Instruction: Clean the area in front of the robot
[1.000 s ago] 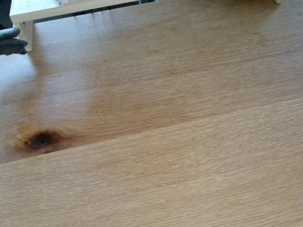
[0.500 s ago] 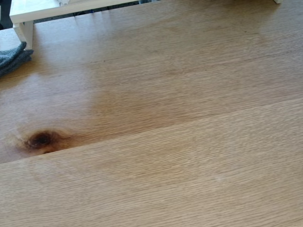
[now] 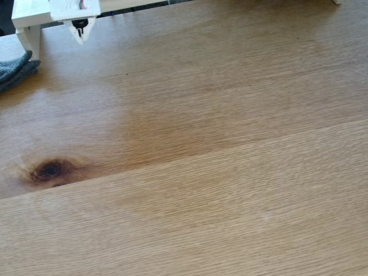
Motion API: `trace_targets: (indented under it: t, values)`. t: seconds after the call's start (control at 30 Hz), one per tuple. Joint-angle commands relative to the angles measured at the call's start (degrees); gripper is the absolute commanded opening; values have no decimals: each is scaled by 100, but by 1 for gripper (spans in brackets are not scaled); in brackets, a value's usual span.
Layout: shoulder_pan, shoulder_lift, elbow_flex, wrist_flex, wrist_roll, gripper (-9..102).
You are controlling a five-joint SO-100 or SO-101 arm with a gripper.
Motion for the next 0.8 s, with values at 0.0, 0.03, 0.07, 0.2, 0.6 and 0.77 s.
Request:
trace_targets:
  t: [0.0, 0.03, 0.07, 0.2, 0.6, 0.77]
  values:
    - [-18, 1160, 519, -272, -26, 0]
    - [18, 1441, 738, -308, -79, 0]
    - [79, 1714, 932, -255, -79, 0]
    - [343, 3173, 2092, 88, -316, 0]
    - [501, 6108, 5616, -62, -949, 0]
    - [492, 6697, 6548, 501, -1090, 0]
